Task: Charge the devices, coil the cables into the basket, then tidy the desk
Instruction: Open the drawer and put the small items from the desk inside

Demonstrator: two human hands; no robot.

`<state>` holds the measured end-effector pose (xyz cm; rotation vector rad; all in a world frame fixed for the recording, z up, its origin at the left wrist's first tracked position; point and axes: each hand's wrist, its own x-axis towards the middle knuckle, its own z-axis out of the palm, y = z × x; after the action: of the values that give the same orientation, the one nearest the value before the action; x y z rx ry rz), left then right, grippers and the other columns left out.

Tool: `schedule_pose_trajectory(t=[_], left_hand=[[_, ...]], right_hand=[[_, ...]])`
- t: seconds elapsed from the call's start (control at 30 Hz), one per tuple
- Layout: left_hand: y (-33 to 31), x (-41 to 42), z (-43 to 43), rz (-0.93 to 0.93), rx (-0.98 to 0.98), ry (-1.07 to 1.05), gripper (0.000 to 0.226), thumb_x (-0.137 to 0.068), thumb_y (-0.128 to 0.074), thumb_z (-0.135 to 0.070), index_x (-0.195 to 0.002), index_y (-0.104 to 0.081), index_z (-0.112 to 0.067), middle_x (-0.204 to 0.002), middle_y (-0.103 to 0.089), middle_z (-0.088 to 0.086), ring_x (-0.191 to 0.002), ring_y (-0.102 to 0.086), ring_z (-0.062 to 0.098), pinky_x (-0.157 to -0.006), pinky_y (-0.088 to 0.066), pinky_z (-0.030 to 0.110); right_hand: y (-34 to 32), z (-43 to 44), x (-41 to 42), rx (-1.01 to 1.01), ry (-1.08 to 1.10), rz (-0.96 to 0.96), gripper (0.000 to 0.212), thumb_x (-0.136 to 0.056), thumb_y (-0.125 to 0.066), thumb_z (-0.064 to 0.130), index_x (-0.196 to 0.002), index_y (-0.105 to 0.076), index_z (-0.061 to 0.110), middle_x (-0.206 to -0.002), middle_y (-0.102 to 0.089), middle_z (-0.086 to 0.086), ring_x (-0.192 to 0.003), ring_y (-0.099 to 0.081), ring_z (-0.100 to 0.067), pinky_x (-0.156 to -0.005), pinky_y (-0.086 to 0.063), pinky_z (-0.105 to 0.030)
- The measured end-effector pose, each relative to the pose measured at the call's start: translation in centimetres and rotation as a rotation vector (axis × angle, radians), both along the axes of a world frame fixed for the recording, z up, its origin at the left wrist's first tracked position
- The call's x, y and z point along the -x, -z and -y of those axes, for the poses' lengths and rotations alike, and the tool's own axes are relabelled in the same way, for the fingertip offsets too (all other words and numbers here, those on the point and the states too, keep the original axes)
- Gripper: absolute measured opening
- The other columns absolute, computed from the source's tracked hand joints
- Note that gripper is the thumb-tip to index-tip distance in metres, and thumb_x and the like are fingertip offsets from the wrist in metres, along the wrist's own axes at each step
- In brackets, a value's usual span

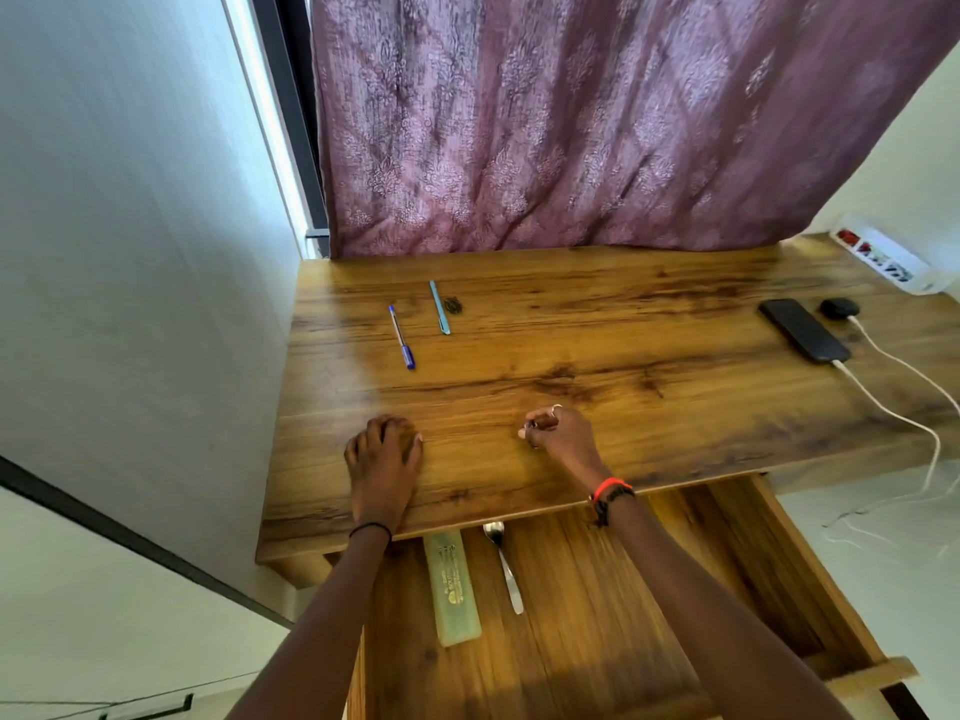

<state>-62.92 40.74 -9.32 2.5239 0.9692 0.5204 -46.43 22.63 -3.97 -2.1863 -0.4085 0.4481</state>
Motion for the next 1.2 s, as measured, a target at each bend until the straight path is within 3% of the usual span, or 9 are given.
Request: schedule_pose_trajectory(t=[0.1,0.2,0.37,0.47,0.67,0.93,1.07,1.13,1.2], left_hand=[[-0.1,-0.1,-0.1,0.006,-0.013,0.0,0.028,-0.092,-0.047,-0.039,-0.115,-0.053,-0.023,-0.122,-0.046,0.001,-0.113,-0.044,0.022,-0.104,-0.027,0.039],[0.1,0.0,0.1,0.006,-0.012,0.007,0.029,-0.092,-0.047,-0.038,-0.115,-0.054,-0.022,-0.122,-0.046,0.003,-0.114,-0.045,0.024,-0.103,-0.029,0.041],[0.3,0.0,0.2,0.015,-0.011,0.016,0.029,-0.093,-0.046,-0.036,-0.116,-0.054,-0.02,-0.123,-0.046,0.005,-0.115,-0.045,0.026,-0.104,-0.029,0.042],[0.3,0.1,0.2,0.018,-0.016,0.023,0.029,-0.093,-0.046,-0.035,-0.117,-0.054,-0.02,-0.122,-0.047,0.005,-0.114,-0.045,0.026,-0.104,-0.029,0.041],[0.5,0.2,0.2,0.034,-0.008,0.035,0.029,-0.093,-0.047,-0.034,-0.117,-0.054,-0.02,-0.123,-0.047,0.005,-0.115,-0.044,0.025,-0.105,-0.027,0.04],[0.6,0.3,0.0,0.04,-0.005,0.041,0.03,-0.094,-0.045,-0.036,-0.117,-0.054,-0.02,-0.124,-0.046,0.003,-0.116,-0.043,0.023,-0.105,-0.028,0.04],[0.6,0.2,-0.1,0.041,-0.003,0.049,0.029,-0.093,-0.046,-0.037,-0.116,-0.055,-0.02,-0.123,-0.046,0.002,-0.115,-0.044,0.022,-0.105,-0.028,0.04],[0.5,0.0,-0.4,0.044,-0.007,0.034,0.027,-0.092,-0.05,-0.035,-0.112,-0.057,-0.02,-0.121,-0.049,0.003,-0.113,-0.046,0.022,-0.102,-0.029,0.04],[0.3,-0.3,-1.1,0.044,-0.012,0.01,0.025,-0.091,-0.052,-0.033,-0.111,-0.058,-0.018,-0.119,-0.05,0.005,-0.111,-0.048,0.024,-0.098,-0.032,0.041]], right_hand=[[-0.1,2.8,2.4,-0.037,0.061,-0.036,0.027,-0.074,-0.076,0.017,-0.098,-0.065,0.01,-0.095,-0.068,-0.005,-0.089,-0.062,-0.015,-0.079,-0.05,-0.026],[0.4,5.5,4.9,-0.056,0.034,-0.045,0.027,-0.074,-0.076,0.017,-0.097,-0.062,0.013,-0.094,-0.068,-0.002,-0.089,-0.062,-0.013,-0.07,-0.047,-0.013],[2.0,8.5,7.8,0.045,-0.051,-0.097,0.028,-0.074,-0.077,0.017,-0.096,-0.063,0.009,-0.085,-0.066,0.003,-0.075,-0.06,-0.004,-0.057,-0.04,0.0],[3.6,9.3,8.5,0.154,-0.06,-0.09,0.025,-0.074,-0.076,0.017,-0.094,-0.062,0.012,-0.081,-0.063,0.007,-0.071,-0.056,0.001,-0.057,-0.039,-0.004],[7.4,9.4,8.5,0.33,-0.046,-0.046,0.022,-0.077,-0.072,0.011,-0.096,-0.061,0.009,-0.1,-0.067,-0.008,-0.092,-0.062,-0.018,-0.083,-0.051,-0.028],[9.0,9.4,8.3,0.421,-0.034,-0.046,0.037,-0.085,-0.065,0.014,-0.12,-0.055,0.008,-0.121,-0.059,-0.011,-0.111,-0.057,-0.023,-0.095,-0.047,-0.031],[6.9,10.2,7.5,0.371,0.013,-0.107,0.028,-0.08,-0.071,0.019,-0.104,-0.061,0.007,-0.106,-0.065,-0.01,-0.098,-0.061,-0.021,-0.08,-0.046,-0.025],[5.0,10.5,6.8,0.411,-0.063,-0.145,0.01,-0.08,-0.069,0.014,-0.086,-0.061,0.012,-0.095,-0.066,-0.009,-0.092,-0.063,-0.022,-0.071,-0.045,-0.025],[2.7,10.1,5.9,0.427,-0.168,-0.233,0.008,-0.081,-0.067,0.01,-0.082,-0.059,0.012,-0.085,-0.065,-0.008,-0.08,-0.066,-0.024,-0.062,-0.048,-0.024]])
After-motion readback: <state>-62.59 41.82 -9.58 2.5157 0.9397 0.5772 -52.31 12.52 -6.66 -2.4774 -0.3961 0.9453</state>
